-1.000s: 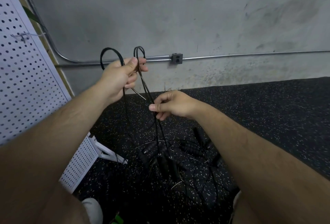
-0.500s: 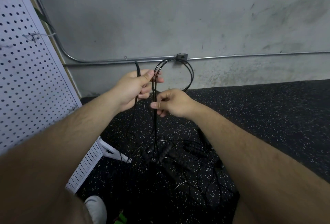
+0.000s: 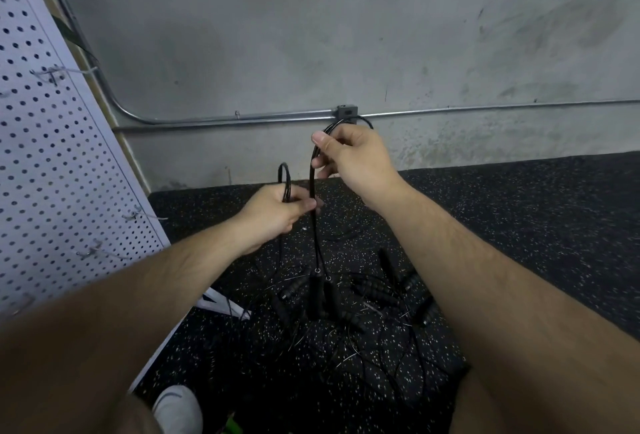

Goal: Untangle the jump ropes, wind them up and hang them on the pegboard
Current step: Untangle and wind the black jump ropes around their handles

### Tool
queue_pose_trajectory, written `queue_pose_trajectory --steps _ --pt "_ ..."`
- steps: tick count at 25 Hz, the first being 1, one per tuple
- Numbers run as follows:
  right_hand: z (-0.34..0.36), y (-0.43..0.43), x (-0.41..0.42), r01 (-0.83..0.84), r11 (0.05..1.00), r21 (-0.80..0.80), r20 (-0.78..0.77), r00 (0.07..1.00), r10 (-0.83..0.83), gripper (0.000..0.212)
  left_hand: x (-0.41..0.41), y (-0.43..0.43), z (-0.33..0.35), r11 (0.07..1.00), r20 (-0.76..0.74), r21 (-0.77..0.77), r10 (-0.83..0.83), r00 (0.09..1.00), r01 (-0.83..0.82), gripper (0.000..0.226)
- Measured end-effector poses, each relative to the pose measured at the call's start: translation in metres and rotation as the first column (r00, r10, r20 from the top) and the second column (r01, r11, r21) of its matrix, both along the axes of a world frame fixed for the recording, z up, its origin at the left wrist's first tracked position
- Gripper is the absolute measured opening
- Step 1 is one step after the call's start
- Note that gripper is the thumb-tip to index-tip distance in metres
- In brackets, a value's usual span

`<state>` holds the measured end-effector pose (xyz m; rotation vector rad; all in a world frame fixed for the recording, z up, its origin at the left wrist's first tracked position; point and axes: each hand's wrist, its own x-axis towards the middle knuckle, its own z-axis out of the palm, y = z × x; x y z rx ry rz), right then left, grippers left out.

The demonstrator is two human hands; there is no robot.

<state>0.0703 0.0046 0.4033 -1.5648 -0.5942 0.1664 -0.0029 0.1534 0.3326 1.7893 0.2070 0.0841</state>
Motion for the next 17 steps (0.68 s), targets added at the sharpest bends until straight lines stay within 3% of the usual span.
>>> queue_pose_trajectory --steps 2,4,7,10,12,14,15,17 --pt "-0.001 -0.004 0.007 -0.032 0.999 0.012 -0.039 0.999 0.032 0.012 0.006 -0.008 0.009 0.991 0.079 -0.052 0.128 0.989 -0.124 0.019" --pt "-0.006 -0.011 0.011 -0.087 0.983 -0.159 -0.062 0.995 0.078 0.017 0.01 -0.011 0.025 0.977 0.152 -0.107 0.198 0.968 -0.183 0.02" --pt "-0.025 -0.019 0.003 -0.245 0.765 -0.595 -0.074 0.965 0.251 0.021 0.008 -0.011 0.05 0.976 0.244 -0.178 0.165 0.956 -0.123 0.015" --pt "-0.041 -0.011 0.0 -0.418 0.613 -0.671 -0.19 0.896 0.402 0.033 0.002 -0.005 0.062 0.968 0.278 -0.216 0.19 0.942 -0.131 0.015" --pt "-0.044 -0.006 -0.001 -0.464 0.615 -0.637 -0.219 0.874 0.433 0.038 0.001 0.004 0.065 0.96 0.294 -0.234 0.221 0.93 -0.154 0.015" --pt "-0.045 -0.001 -0.006 -0.449 0.653 -0.61 -0.179 0.881 0.438 0.022 0.0 0.01 0.067 0.956 0.306 -0.254 0.225 0.925 -0.149 0.016" --pt "-0.046 0.001 -0.009 -0.406 0.682 -0.608 -0.126 0.898 0.422 0.012 -0.001 0.012 0.067 0.956 0.306 -0.259 0.218 0.927 -0.139 0.016" --pt "-0.046 0.005 -0.012 -0.288 0.733 -0.616 -0.008 0.933 0.36 0.017 -0.002 0.016 0.067 0.956 0.296 -0.262 0.206 0.933 -0.128 0.016"
